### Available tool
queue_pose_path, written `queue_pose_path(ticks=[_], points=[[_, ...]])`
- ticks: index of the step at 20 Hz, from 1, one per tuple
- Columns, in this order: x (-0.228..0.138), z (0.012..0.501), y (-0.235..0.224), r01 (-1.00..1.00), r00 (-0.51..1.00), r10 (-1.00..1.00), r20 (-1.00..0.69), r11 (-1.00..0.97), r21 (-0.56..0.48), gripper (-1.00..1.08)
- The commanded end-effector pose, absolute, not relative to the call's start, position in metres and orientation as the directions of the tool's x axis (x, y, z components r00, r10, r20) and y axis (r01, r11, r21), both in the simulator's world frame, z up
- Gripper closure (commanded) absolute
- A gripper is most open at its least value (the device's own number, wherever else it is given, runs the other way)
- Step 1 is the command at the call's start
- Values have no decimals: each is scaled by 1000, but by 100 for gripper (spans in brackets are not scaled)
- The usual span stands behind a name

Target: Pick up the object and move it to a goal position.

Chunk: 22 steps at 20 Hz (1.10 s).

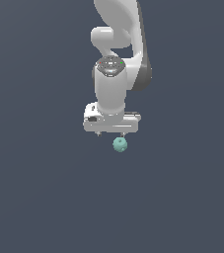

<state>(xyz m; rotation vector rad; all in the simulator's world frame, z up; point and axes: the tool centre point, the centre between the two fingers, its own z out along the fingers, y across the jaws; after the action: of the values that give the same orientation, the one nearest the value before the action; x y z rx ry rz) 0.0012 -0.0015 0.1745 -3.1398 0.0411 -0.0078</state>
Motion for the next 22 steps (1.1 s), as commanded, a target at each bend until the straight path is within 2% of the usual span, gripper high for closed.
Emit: queue_pose_path(ticks=[1, 15, 22], points=[[1, 174, -1, -26, 1000, -26, 5, -1000, -2, -92], [-6, 170, 11, -2, 1000, -1, -24, -1000, -27, -92], [-9, 154, 16, 77, 997, 77, -19, -997, -20, -92]])
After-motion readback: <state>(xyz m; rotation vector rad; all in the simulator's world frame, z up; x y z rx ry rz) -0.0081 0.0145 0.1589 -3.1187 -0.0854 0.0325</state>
